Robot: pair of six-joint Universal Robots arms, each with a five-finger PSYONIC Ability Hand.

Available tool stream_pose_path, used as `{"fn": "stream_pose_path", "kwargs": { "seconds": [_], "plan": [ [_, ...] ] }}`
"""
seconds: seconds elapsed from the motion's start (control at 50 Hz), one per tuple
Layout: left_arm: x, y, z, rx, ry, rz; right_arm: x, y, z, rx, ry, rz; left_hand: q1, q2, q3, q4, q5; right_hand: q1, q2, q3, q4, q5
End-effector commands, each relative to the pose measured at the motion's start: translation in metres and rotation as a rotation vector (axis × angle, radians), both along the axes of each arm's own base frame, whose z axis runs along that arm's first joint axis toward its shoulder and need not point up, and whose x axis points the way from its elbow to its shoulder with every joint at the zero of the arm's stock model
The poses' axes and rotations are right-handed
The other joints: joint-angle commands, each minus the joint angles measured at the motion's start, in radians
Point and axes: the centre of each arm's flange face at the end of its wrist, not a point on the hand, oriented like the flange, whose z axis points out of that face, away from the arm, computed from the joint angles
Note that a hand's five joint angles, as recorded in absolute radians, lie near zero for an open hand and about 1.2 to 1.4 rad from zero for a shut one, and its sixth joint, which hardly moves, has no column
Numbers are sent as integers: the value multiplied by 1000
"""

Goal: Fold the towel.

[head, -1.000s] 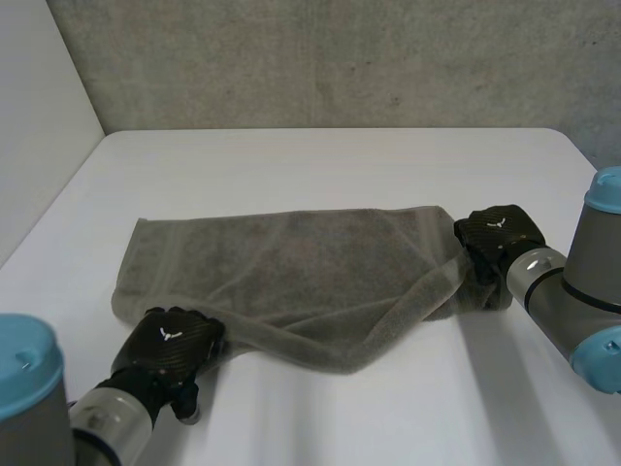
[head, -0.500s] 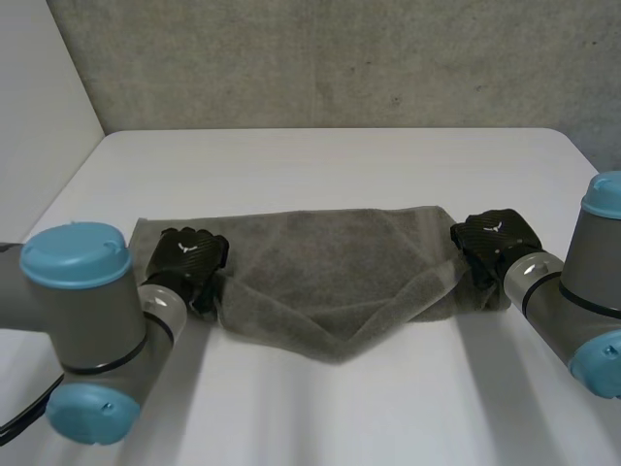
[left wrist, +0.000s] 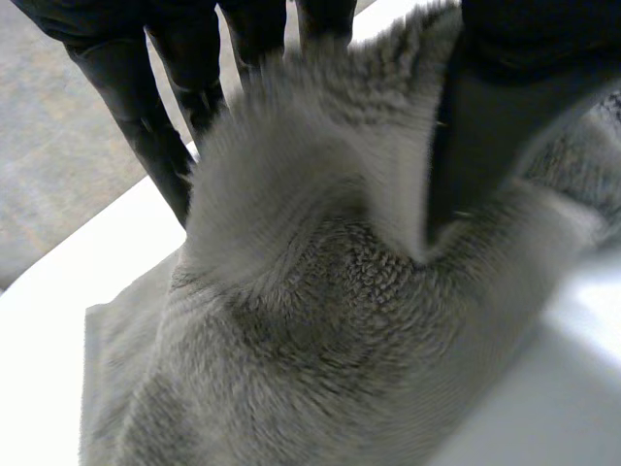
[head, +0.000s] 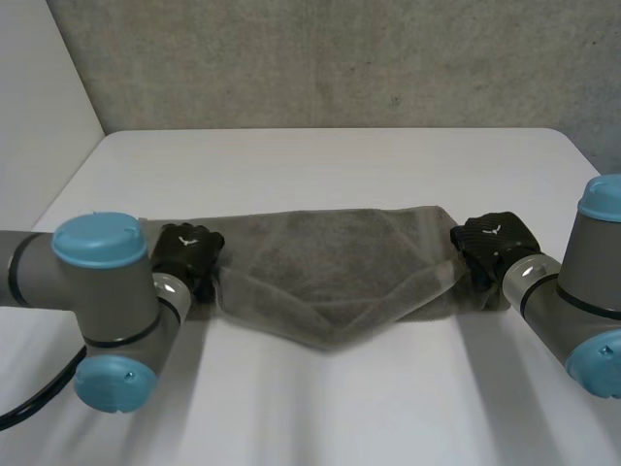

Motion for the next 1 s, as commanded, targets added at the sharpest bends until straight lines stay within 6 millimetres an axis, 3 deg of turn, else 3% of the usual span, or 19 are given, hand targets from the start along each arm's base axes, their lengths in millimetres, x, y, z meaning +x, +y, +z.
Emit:
{"fn": "stream_pose_path", "kwargs": {
  "seconds": [0.02, 0.06, 0.08, 0.12, 0.18, 0.22, 0.24, 0.28, 0.44, 0.56, 0.62, 0.68, 0.7, 0.72, 0.76, 0.86, 0.94, 0.98, 1.0],
  "plan": [
    [21, -18, 25, -56, 19, 79, -2, -6, 13, -53, -26, -17, 81, 83, 88, 91, -67, 61, 83, 47, 45, 64],
    [28, -20, 52, -118, 49, 94, -6, -8, 46, -166, -59, -32, 81, 83, 88, 91, -67, 61, 83, 47, 45, 64],
    [28, -20, 52, -118, 49, 94, -6, -8, 46, -166, -60, -32, 81, 83, 88, 91, -67, 61, 83, 47, 45, 64],
    [29, -16, 85, -202, 88, 85, -13, -5, 89, -294, -100, -44, 81, 83, 88, 91, -67, 61, 83, 47, 45, 64],
    [30, -13, 105, -253, 110, 80, -17, -4, 109, -349, -116, -56, 81, 83, 88, 91, -67, 61, 83, 47, 45, 64],
    [30, -5, 143, -352, 154, 50, -24, -1, 146, -437, -170, -78, 81, 83, 88, 91, -67, 61, 83, 47, 45, 64],
    [30, -5, 143, -352, 154, 50, -24, -1, 147, -437, -170, -78, 81, 83, 88, 91, -67, 61, 83, 47, 45, 64],
    [30, 4, 179, -441, 194, 12, -27, 9, 176, -472, -209, -80, 81, 83, 88, 91, -67, 61, 83, 47, 45, 64],
    [33, 22, 226, -495, 226, -55, -28, 31, 213, -466, -224, -29, 81, 83, 88, 91, -67, 61, 83, 47, 45, 64],
    [32, 26, 227, -461, 217, -81, -30, 40, 229, -507, -234, -22, 81, 83, 88, 91, -67, 61, 83, 47, 45, 64],
    [30, 25, 217, -410, 203, -96, -31, 42, 232, -507, -231, -21, 81, 83, 88, 91, -67, 61, 83, 47, 45, 64],
    [30, 17, 197, -335, 181, -100, -28, 37, 222, -455, -217, -14, 81, 83, 88, 91, -67, 61, 83, 47, 45, 64],
    [28, 10, 180, -273, 163, -96, -25, 30, 211, -413, -202, -6, 81, 83, 88, 91, -67, 61, 83, 47, 45, 64],
    [28, 10, 180, -273, 163, -96, -25, 30, 211, -412, -202, -6, 81, 83, 88, 91, -67, 61, 83, 47, 45, 64],
    [24, -2, 147, -143, 120, -92, -17, 13, 184, -308, -152, 15, 81, 83, 88, 91, -67, 61, 83, 47, 45, 64],
    [13, -20, 115, 3, 75, -103, -4, -10, 155, -236, -63, 40, 81, 83, 88, 91, -67, 61, 83, 47, 45, 64],
    [6, -38, 116, -2, 77, -105, 6, -31, 150, -257, -32, 38, 75, 77, 83, 85, -73, 61, 83, 47, 45, 64],
    [0, -55, 144, -123, 119, -106, 14, -54, 156, -324, -40, 10, 81, 83, 88, 91, -67, 61, 83, 47, 45, 64],
    [0, -55, 144, -124, 119, -106, 14, -54, 156, -324, -40, 10, 81, 83, 88, 91, -67, 61, 83, 47, 45, 64]
  ]
}}
